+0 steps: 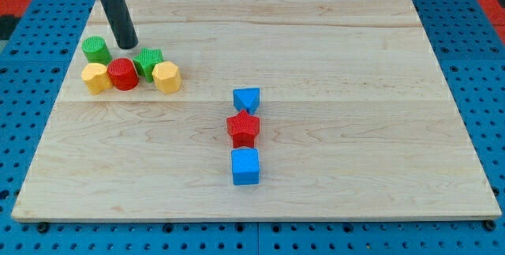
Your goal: Move arm towards the right of the red star
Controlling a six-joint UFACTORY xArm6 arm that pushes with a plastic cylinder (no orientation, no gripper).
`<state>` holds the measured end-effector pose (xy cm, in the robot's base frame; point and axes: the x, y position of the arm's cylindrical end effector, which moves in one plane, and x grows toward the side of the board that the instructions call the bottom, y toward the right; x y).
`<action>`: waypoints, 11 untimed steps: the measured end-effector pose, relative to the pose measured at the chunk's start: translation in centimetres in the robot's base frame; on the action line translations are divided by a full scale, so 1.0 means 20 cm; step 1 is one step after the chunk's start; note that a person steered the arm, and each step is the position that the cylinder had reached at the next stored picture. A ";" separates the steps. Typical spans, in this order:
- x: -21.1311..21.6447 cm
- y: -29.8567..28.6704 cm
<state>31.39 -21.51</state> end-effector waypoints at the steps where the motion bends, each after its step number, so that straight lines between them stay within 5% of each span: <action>1: -0.13 -0.22; 4: 0.25 -0.17; 5: 0.01 -0.15; 8: 0.05 0.78; 11: 0.66 1.52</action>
